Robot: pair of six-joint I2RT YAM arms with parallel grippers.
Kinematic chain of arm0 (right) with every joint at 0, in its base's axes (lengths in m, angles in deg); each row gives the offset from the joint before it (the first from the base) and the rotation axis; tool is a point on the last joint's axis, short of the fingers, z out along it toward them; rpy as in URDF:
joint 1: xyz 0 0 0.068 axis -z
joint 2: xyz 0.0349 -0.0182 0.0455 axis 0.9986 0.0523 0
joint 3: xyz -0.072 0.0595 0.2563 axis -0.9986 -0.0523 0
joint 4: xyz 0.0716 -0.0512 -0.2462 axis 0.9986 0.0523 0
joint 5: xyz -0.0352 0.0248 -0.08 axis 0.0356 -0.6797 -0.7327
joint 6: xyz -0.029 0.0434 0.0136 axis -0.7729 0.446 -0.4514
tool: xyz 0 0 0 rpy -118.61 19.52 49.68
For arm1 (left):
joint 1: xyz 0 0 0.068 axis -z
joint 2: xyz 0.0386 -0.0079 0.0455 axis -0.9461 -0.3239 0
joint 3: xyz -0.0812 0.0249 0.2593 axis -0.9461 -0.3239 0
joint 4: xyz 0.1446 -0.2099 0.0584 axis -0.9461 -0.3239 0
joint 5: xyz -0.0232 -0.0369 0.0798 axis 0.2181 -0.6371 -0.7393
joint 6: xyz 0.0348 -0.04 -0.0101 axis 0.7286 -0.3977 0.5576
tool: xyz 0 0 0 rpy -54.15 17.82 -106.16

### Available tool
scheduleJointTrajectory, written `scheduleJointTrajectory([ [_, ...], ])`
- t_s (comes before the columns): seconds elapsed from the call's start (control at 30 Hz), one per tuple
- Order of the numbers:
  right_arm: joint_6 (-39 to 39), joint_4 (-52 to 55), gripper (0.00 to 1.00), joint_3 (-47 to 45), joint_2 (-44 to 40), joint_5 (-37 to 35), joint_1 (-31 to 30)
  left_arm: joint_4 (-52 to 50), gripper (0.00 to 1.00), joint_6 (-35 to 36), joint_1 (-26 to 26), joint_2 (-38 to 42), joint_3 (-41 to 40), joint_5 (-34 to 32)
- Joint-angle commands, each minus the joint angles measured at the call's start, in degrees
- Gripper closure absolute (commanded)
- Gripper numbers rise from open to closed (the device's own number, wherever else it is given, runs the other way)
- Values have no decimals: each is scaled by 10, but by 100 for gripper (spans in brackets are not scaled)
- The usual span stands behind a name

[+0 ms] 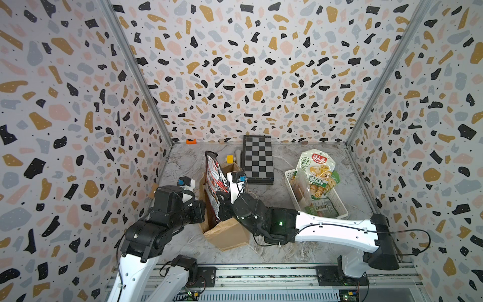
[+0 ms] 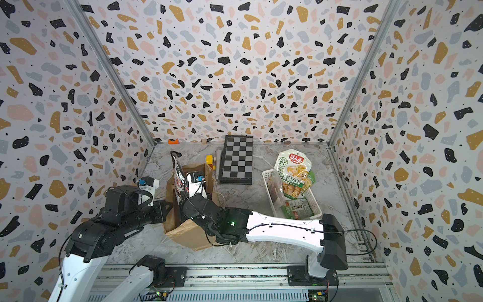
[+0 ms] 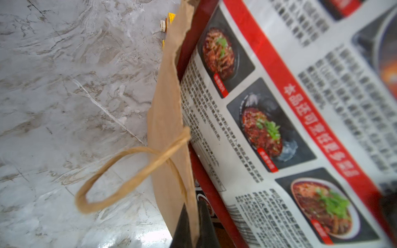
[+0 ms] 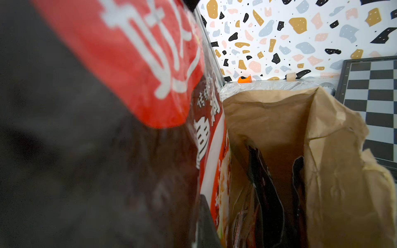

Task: Place the condiment packets inside the bag
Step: Place the condiment packet in the paper bag.

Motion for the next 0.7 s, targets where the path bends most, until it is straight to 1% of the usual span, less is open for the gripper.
scheduleJointTrajectory([
  [0.0, -7, -77, 100, -4, -2, -68, -12, 52, 100, -11, -2, 8, 4, 10],
  [0.1, -6, -82, 100, -11, 23, -77, -12, 55, 100, -12, -2, 6, -1, 12],
  [0.17, -22, -80, 100, -3, 42, -66, -12, 56, 100, -13, -2, 5, -2, 16],
  [0.3, -51, -40, 100, 23, 64, -65, -13, 51, 100, -9, -1, 5, 4, 6],
  [0.33, -56, -37, 99, 23, 66, -63, -13, 50, 100, -7, -1, 4, 6, 4],
  [0.37, -61, -34, 95, 21, 67, -60, -13, 50, 100, -6, -2, 5, 5, 2],
  [0.4, -63, -30, 89, 18, 66, -54, -13, 51, 100, -6, -2, 4, 4, 1],
  [0.47, -75, -25, 75, 14, 60, -38, -13, 52, 100, -5, -2, 2, 3, 2],
  [0.5, -84, -21, 65, 14, 55, -30, -13, 53, 100, -5, -2, 1, 2, 3],
  [0.53, -93, -15, 57, 13, 50, -24, -12, 53, 100, -5, -2, 0, 2, 4],
  [0.6, -119, -4, 46, 13, 32, -14, -11, 53, 100, -5, -1, 0, 2, 2],
  [0.67, -145, 9, 40, 11, 11, 9, -4, 51, 100, -1, -2, 1, 2, -2],
])
